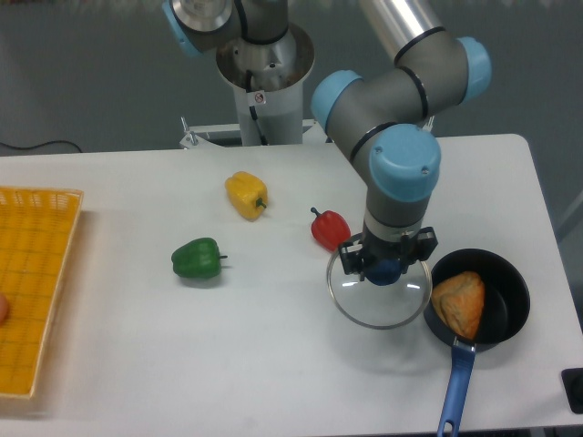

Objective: Close the pot lid
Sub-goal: 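Carry the held glass lid over to the black frying pan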

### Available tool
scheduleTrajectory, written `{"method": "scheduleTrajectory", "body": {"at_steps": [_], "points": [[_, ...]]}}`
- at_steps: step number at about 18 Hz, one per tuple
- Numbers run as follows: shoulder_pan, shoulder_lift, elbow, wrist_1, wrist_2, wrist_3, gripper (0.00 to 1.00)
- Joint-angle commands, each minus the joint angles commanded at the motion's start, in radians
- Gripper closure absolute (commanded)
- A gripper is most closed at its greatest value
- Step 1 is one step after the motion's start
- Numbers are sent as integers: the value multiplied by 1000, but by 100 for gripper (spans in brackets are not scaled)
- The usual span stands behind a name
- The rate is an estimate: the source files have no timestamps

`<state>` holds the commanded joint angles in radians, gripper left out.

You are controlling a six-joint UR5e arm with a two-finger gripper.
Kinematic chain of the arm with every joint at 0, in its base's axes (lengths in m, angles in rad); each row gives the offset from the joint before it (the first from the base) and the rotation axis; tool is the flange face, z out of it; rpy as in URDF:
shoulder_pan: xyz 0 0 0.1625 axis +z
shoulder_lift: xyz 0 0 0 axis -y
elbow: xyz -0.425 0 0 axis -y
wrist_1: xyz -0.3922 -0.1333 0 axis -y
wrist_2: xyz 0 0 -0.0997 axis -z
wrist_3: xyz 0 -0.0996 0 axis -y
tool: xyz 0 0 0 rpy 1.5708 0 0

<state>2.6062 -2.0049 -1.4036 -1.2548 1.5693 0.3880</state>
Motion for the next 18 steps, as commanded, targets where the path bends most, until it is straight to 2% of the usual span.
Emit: {"method": "scheduleTrajectory", "body": {"at_steps": [11, 18], "points": [[86, -48, 26, 11, -2, 132, 43], [101, -78, 64, 17, 0, 161, 43]]}}
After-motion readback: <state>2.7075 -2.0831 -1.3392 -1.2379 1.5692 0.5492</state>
